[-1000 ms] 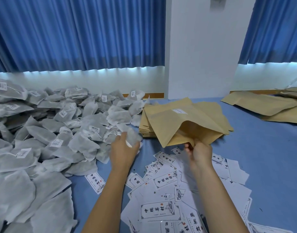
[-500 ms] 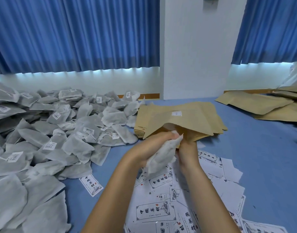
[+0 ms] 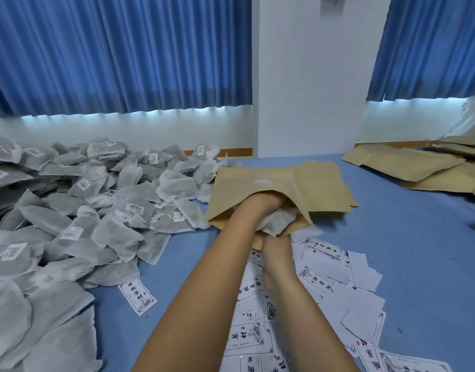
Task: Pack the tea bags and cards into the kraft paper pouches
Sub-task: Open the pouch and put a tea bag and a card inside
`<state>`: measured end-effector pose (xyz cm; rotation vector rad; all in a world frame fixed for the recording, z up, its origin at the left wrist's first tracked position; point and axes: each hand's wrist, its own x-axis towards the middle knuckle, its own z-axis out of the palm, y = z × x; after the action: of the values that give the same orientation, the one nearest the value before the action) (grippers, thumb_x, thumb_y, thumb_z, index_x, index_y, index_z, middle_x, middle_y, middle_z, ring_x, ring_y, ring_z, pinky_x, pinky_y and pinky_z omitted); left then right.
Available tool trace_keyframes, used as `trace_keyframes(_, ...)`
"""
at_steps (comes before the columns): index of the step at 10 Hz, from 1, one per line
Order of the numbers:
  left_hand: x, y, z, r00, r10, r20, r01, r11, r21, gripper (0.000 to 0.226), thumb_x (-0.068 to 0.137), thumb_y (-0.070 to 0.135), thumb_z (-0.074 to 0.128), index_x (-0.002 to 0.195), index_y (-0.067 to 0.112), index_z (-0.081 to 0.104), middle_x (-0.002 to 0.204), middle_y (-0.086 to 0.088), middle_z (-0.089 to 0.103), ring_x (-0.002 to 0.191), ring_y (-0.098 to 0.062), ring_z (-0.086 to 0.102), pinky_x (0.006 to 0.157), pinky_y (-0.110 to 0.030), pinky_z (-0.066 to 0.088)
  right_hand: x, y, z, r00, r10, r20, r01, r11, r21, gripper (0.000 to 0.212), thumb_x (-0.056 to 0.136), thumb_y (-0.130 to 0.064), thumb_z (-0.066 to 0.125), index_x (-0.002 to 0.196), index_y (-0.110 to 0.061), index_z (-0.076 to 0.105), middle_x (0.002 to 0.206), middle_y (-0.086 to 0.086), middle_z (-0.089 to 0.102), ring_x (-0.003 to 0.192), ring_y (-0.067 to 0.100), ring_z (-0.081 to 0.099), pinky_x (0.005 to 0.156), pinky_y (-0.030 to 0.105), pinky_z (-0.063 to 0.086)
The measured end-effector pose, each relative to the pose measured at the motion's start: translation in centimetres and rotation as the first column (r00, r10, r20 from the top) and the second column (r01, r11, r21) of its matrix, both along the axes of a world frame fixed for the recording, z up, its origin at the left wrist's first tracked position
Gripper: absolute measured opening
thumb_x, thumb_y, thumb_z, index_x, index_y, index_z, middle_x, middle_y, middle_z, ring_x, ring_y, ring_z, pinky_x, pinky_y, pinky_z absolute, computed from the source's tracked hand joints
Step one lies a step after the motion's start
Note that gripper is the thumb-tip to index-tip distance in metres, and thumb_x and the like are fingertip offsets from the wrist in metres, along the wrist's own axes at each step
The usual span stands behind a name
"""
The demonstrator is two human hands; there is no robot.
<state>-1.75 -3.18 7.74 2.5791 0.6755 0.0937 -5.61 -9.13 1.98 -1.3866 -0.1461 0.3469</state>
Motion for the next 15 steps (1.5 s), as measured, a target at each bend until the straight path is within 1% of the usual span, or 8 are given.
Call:
trace_keyframes(3,1.8,3.1,-3.3,0.982,0.120,-0.144,-0.097,0.983,0.157,0.057,0.101,0.031,0.037,0.149,0.011,0.013,0.153,-0.018,0.017,0.139,-0.034,0.021,0.114,-0.039,0.019,-0.5,0.2,-2.3,0.997,-0.074,-0.037,0.077,0.993,0.092,0.034,0.092,0.004,0.037,0.100,-0.024,0.055,0.085,-0.008,0.059,0.072,0.004,0.052,0.060,0.010,0.044)
trace_keyframes(5,-0.2,-0.6,-3.3,0.991,-0.131,-0.005,0.124,0.927,0.354,0.048,0.098,0.029,0.036,0.145,0.017,0.033,0.148,-0.014,0.034,0.133,-0.033,0.037,0.108,-0.044,0.033,0.6,-0.1,-2.1,0.991,-0.060,-0.119,0.077,0.987,0.144,0.030,0.091,0.005,0.041,0.108,-0.013,0.058,0.096,0.006,0.063,0.080,0.013,0.054,0.065,0.022,0.046)
trace_keyframes(6,-4.3,-0.7,-3.3,0.628,-0.389,0.674,0.093,0.897,0.431,0.027,0.088,0.015,0.044,0.095,0.006,0.068,0.088,-0.008,0.068,0.080,-0.020,0.062,0.069,-0.029,0.049,1.2,-0.4,-2.0,0.986,-0.016,-0.168,0.048,0.981,0.189,0.018,0.097,-0.004,0.044,0.091,-0.016,0.056,0.081,0.003,0.059,0.075,0.015,0.054,0.064,0.025,0.045)
trace_keyframes(7,-7.8,1.3,-4.3,0.212,-0.355,0.910,-0.078,0.922,0.378,0.023,0.083,0.007,0.043,0.077,0.006,0.065,0.064,0.002,0.058,0.055,-0.005,0.045,0.055,-0.010,0.031,1.7,-0.6,-1.7,0.969,-0.088,-0.229,0.131,0.974,0.184,0.020,0.097,-0.002,0.042,0.087,-0.016,0.053,0.077,0.004,0.053,0.068,0.015,0.048,0.059,0.022,0.040)
trace_keyframes(8,-7.3,6.5,-5.8,0.363,0.254,0.897,-0.383,0.918,-0.105,0.020,0.087,0.016,0.047,0.100,0.010,0.061,0.093,-0.003,0.059,0.087,-0.018,0.053,0.070,-0.017,0.038,1.4,-0.7,-1.7,0.974,-0.089,-0.209,0.128,0.975,0.183,0.020,0.097,-0.001,0.041,0.097,-0.012,0.058,0.080,0.002,0.065,0.069,0.014,0.059,0.056,0.021,0.049)
trace_keyframes(9,-6.6,11.8,-8.8,0.807,0.514,0.290,-0.558,0.825,0.092,0.050,0.091,0.053,0.045,0.138,0.034,0.041,0.148,-0.011,0.028,0.137,-0.036,0.018,0.107,-0.053,0.020,1.1,-0.7,-1.6,0.982,-0.049,-0.180,0.072,0.990,0.122,0.024,0.096,0.000,0.037,0.097,-0.003,0.061,0.063,0.005,0.068,0.051,0.009,0.059,0.046,0.014,0.046)
trace_keyframes(10,-6.0,13.4,-10.7,0.890,0.455,-0.036,-0.438,0.872,0.219,0.060,0.086,0.070,0.037,0.140,0.044,0.031,0.157,-0.008,0.010,0.140,-0.045,-0.006,0.104,-0.070,0.001,1.3,-0.7,-1.6,0.981,-0.042,-0.190,0.065,0.991,0.114,0.032,0.090,0.009,0.034,0.083,-0.002,0.063,0.057,0.004,0.065,0.052,0.012,0.057,0.045,0.014,0.046)
trace_keyframes(15,-8.4,11.3,-8.6,0.750,0.658,-0.068,-0.648,0.751,0.129,0.076,0.084,0.065,0.048,0.143,0.024,0.024,0.140,-0.019,0.030,0.129,-0.036,0.032,0.093,-0.043,0.041,1.8,-0.4,-1.7,0.972,-0.022,-0.234,0.045,0.994,0.097,0.035,0.087,0.012,0.032,0.096,0.003,0.065,0.064,0.008,0.066,0.049,0.008,0.060,0.049,0.016,0.049)
